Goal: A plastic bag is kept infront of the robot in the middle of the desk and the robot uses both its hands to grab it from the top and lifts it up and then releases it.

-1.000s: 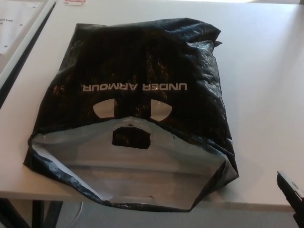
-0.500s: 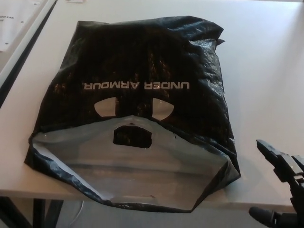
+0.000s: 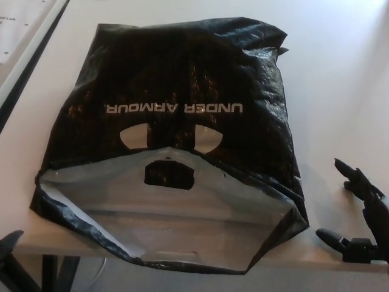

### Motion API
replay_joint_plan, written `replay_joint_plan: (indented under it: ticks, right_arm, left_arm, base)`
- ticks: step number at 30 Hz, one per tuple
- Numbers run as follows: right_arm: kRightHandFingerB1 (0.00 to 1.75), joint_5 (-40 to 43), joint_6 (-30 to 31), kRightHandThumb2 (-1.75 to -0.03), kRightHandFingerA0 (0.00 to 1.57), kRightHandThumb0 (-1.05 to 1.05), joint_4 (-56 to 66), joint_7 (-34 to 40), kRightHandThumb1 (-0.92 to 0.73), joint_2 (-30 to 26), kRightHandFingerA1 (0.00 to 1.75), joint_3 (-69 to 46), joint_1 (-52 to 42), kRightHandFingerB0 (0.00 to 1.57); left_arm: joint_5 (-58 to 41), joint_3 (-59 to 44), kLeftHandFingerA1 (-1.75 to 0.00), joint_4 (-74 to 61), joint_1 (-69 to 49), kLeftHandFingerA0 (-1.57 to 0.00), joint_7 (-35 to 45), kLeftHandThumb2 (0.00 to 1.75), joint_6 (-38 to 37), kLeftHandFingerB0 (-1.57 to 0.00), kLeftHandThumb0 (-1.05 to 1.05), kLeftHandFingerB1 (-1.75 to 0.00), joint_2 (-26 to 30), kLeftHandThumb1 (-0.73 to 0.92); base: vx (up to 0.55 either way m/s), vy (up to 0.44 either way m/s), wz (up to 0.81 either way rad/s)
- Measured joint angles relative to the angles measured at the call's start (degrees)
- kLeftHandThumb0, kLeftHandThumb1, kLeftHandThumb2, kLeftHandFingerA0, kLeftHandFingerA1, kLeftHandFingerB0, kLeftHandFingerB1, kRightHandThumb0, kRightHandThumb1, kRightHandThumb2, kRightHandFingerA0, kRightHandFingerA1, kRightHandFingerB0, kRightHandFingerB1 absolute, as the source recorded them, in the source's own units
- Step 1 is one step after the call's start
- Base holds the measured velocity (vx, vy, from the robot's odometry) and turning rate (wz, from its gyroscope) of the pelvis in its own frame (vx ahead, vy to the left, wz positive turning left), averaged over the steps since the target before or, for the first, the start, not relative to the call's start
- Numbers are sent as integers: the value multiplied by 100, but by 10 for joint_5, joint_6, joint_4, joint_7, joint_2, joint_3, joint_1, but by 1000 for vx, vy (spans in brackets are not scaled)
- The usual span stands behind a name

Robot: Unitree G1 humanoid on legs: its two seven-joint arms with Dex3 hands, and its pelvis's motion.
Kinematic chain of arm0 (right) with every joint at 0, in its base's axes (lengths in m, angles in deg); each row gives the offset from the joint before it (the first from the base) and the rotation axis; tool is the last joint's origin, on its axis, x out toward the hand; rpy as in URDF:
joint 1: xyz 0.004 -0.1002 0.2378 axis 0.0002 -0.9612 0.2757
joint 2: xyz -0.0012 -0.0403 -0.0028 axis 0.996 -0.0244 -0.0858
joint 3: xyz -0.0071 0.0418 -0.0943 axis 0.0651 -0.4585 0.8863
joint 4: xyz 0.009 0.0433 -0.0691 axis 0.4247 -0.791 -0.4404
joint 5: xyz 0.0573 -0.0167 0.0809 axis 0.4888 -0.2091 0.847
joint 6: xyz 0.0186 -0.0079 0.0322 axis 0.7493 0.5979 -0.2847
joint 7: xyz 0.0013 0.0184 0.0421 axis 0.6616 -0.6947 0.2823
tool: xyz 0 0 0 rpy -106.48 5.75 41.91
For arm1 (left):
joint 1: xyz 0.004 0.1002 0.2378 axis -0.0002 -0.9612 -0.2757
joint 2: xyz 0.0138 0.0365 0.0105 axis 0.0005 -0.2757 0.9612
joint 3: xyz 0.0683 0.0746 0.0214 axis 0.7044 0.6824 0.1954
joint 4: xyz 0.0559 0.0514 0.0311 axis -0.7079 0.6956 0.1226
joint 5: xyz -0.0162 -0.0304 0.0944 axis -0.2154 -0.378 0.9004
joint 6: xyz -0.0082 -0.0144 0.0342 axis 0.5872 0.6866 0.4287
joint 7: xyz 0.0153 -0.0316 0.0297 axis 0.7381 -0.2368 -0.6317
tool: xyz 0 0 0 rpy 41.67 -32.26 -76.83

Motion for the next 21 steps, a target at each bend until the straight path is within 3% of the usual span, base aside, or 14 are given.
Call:
replay_joint_plan:
  ticks: [1,2,5,8,9,10,11,13,14,15,16,17,18,21]
  right_arm:
    - [25,0,0,-78,25,-65,-13,3,-42,0,50,4,8,3]
    - [23,0,0,-57,30,-62,-26,8,-52,1,39,9,16,6]
    - [26,1,-1,-56,29,-64,-54,22,-53,10,36,20,31,5]
    - [21,8,-1,-57,26,-63,-70,27,-53,22,35,20,38,5]
    - [19,14,-1,-79,22,-68,-75,28,-43,28,46,20,40,3]
    - [19,16,-1,-79,22,-68,-76,29,-43,32,46,20,40,3]
    - [22,18,-1,-57,30,-64,-77,30,-53,36,36,22,40,7]
    - [25,22,-1,-56,30,-64,-75,32,-53,41,36,25,38,5]
    - [18,24,-1,-81,25,-71,-71,33,-45,42,48,28,36,3]
    - [18,25,-1,-81,25,-71,-66,34,-45,42,48,33,33,3]
    - [22,26,0,-57,30,-66,-64,35,-54,42,36,37,31,5]
    - [20,27,0,-81,26,-71,-61,36,-44,42,49,42,29,2]
    - [22,29,0,-57,30,-66,-59,37,-54,42,36,44,28,5]
    - [25,35,2,-57,31,-66,-54,38,-53,43,35,49,24,4]
  left_arm:
    - [3,4,-48,0,5,-28,-5,56,8,-12,-15,-26,-4,53]
    - [7,9,-47,-2,9,-28,-8,56,19,-14,-15,-27,-8,53]
    - [16,19,-46,-13,14,-26,-19,56,44,-13,-17,-26,-18,54]
    - [20,27,-42,-24,14,-20,-26,58,66,-10,-18,-24,-24,56]
    - [26,34,-42,-32,15,-22,-28,58,79,-10,-17,-23,-27,54]
    - [26,38,-42,-35,15,-22,-29,58,86,-10,-17,-23,-30,54]
    - [27,42,-46,-39,15,-20,-29,62,94,-7,-19,-18,-34,52]
    - [30,51,-46,-47,16,-20,-31,63,110,-6,-18,-18,-42,52]
    - [32,57,-46,-50,17,-22,-32,62,119,-7,-17,-17,-45,51]
    - [35,63,-46,-53,17,-22,-32,62,128,-7,-17,-17,-47,51]
    - [36,66,-45,-54,17,-22,-33,62,133,-7,-19,-17,-47,51]
    - [39,71,-47,-56,17,-22,-34,63,140,-6,-18,-17,-46,51]
    - [40,74,-49,-56,17,-22,-34,65,144,-5,-17,-17,-46,51]
    - [47,86,-48,-57,18,-22,-36,66,159,-6,-18,-17,-46,53]
  base:
    - [0,0,0]
    - [0,0,0]
    - [0,0,0]
    - [0,0,0]
    - [0,0,0]
    - [0,0,0]
    - [0,0,0]
    - [0,0,0]
    - [0,0,0]
    - [0,0,0]
    - [0,0,0]
    - [0,0,0]
    - [0,0,0]
    - [0,0,0]
